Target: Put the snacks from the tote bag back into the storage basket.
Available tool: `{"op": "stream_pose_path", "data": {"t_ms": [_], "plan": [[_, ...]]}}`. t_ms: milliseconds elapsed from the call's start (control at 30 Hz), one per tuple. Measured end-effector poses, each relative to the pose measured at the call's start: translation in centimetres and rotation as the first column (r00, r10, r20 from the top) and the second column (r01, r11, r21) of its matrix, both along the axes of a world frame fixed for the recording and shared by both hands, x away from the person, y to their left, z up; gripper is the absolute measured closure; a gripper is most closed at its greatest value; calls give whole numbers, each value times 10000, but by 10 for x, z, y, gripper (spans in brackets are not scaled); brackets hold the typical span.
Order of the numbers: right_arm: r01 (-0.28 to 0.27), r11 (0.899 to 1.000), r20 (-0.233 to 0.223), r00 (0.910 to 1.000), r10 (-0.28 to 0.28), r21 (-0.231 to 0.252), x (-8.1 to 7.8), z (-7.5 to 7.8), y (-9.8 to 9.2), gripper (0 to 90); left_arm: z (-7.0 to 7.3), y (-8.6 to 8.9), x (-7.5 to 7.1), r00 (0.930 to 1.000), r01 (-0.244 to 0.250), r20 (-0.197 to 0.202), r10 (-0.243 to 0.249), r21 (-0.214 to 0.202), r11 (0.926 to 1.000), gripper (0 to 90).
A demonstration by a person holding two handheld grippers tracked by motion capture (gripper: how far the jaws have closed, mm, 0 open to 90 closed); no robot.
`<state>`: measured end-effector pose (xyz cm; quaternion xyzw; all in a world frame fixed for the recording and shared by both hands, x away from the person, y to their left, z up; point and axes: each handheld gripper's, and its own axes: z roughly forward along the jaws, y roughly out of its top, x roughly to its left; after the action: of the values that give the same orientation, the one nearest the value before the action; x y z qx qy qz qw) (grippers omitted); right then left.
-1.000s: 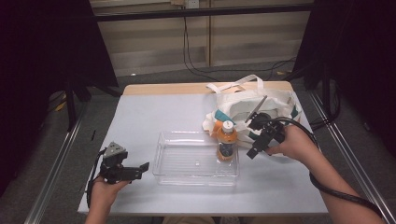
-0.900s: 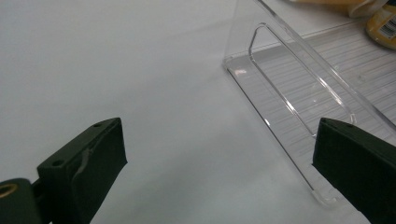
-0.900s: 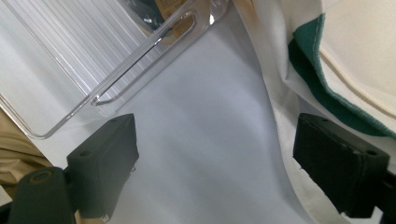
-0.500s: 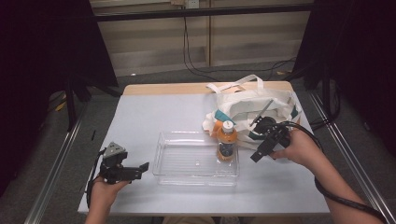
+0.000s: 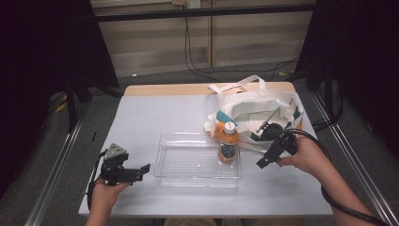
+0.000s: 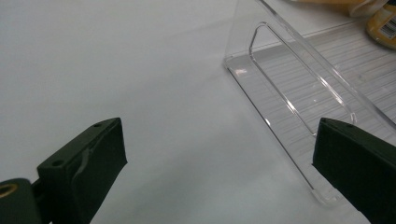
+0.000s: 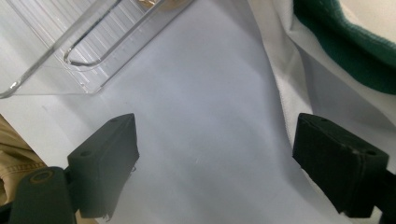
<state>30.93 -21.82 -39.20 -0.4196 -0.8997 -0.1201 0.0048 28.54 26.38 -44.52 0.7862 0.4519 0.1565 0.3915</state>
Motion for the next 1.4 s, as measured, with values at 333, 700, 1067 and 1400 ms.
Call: {"op": "stream_pose_path", "data": {"t_ms": [333, 700, 1067, 1400], "plan": [[-48, 10000, 51, 10000, 48, 4, -5, -9, -4, 136, -1, 1, 1, 10000, 37, -44, -37, 27, 10000, 25], [19, 9999, 137, 9999, -22, 164, -8, -14, -5, 136, -2, 1, 1, 9999, 49, -116, -49, 8, 10000, 26], [89, 9998, 327, 9994, -94, 154, -11, -20, -9, 136, -3, 1, 1, 9999, 38, -129, -37, 43, 10000, 25], [143, 9997, 409, 9991, -150, 176, -14, -26, -11, 135, -3, 1, 1, 9999, 51, -135, -50, 75, 10000, 25]]}}
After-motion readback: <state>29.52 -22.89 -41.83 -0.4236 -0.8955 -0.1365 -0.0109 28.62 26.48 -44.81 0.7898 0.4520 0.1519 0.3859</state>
